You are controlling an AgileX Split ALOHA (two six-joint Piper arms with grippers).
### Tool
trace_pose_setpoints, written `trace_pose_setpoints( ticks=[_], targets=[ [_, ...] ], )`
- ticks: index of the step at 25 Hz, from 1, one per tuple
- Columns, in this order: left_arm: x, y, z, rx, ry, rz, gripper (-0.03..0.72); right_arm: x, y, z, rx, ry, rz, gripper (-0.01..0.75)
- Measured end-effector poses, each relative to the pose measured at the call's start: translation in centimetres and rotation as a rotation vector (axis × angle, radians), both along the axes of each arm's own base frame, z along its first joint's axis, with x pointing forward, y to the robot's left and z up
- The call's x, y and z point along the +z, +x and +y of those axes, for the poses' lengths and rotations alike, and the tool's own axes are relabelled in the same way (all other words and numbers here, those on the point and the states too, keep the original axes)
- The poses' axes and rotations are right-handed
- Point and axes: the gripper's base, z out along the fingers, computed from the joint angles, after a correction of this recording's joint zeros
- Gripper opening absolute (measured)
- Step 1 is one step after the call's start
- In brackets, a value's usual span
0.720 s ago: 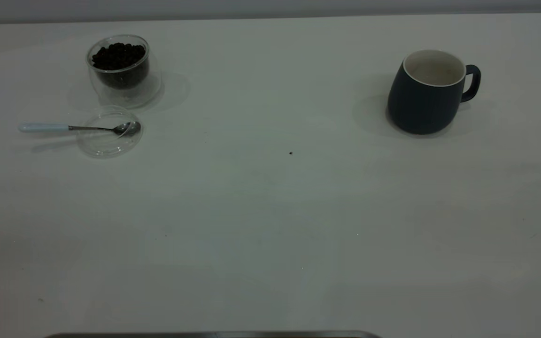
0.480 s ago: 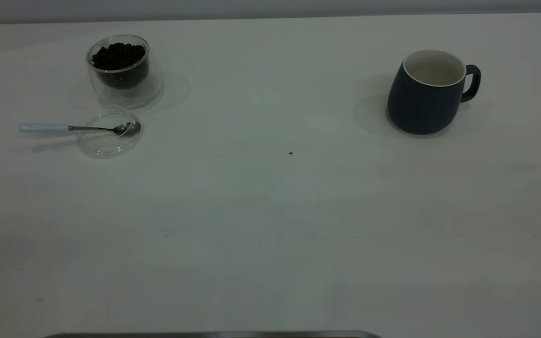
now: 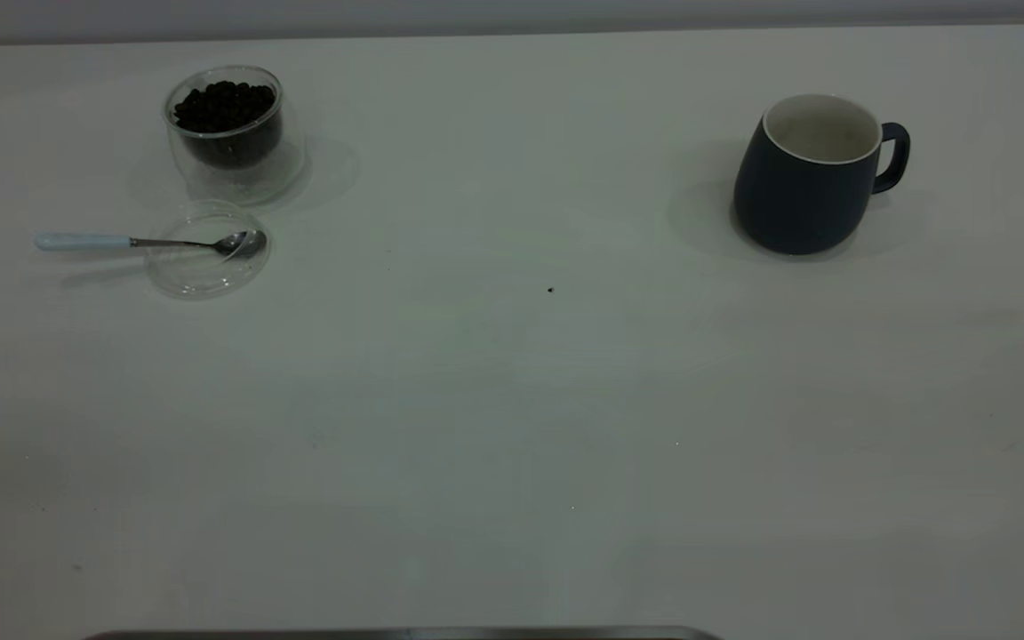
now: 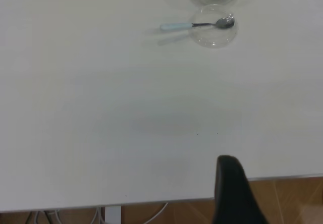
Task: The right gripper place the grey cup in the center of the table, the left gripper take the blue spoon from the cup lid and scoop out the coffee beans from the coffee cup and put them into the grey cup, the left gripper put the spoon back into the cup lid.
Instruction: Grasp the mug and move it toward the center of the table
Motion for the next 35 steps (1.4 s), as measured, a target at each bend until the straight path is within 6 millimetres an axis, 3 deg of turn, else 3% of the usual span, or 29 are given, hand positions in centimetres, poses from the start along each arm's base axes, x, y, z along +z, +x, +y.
trace_pose_setpoints(
  ticks=[35],
  targets=[
    [0.0,0.0,0.0,0.0,0.0,0.0,0.482,0.14,0.06,-0.49,-0.035,-0.047,-0.016,0.363]
  ],
)
